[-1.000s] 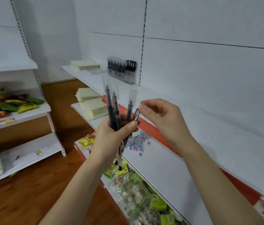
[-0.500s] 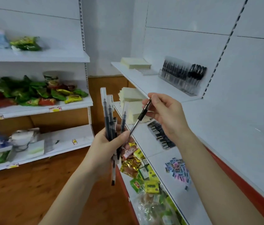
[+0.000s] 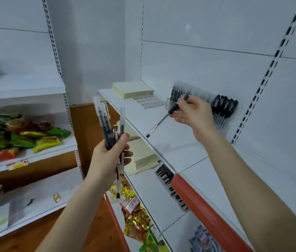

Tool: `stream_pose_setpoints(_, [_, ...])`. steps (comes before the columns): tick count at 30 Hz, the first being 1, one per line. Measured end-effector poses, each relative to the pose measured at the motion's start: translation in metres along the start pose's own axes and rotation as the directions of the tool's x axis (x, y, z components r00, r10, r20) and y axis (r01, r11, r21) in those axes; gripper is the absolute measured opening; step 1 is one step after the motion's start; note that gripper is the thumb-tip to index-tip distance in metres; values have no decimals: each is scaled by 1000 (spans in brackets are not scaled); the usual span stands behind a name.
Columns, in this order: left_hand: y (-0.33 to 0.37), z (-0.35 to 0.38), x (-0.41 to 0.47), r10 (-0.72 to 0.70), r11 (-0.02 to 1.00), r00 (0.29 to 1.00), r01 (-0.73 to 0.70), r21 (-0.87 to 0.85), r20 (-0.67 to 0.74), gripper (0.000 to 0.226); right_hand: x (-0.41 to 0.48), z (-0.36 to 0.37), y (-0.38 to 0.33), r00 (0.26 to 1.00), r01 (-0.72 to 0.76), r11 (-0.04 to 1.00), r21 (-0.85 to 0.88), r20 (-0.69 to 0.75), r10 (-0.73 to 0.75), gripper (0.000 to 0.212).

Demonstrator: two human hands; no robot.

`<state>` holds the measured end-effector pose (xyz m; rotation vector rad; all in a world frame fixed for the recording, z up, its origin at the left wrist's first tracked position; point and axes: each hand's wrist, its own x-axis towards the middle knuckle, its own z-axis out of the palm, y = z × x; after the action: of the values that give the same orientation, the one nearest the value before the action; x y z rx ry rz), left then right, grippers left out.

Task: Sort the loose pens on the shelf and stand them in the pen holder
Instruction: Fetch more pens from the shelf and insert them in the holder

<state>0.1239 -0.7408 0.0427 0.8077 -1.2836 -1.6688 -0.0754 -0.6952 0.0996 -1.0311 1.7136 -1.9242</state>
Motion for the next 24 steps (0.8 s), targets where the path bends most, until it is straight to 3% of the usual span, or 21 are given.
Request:
stream_pose_setpoints(4, [-1,27,48,-22,998,992,29,-57,126,17,34,-45,15,959,52,985,-163,-269,-95,13])
stream_pose_setpoints(10, [-11,64,118,-80,987,927,125,-102,367,15,63,-98,23,799,56,912,-407,-529,-285,20])
stream_pose_setpoints(19, [-17,94,229,-168,981,723,191,40,671,6,103,-94,44,617,-111,784,-611,-661,-428,20])
stream_pose_setpoints(24, [-22,102,263,-205,966,605,254,57,769,5,111,-81,58,602,-224,731,-645,-681,-417,21])
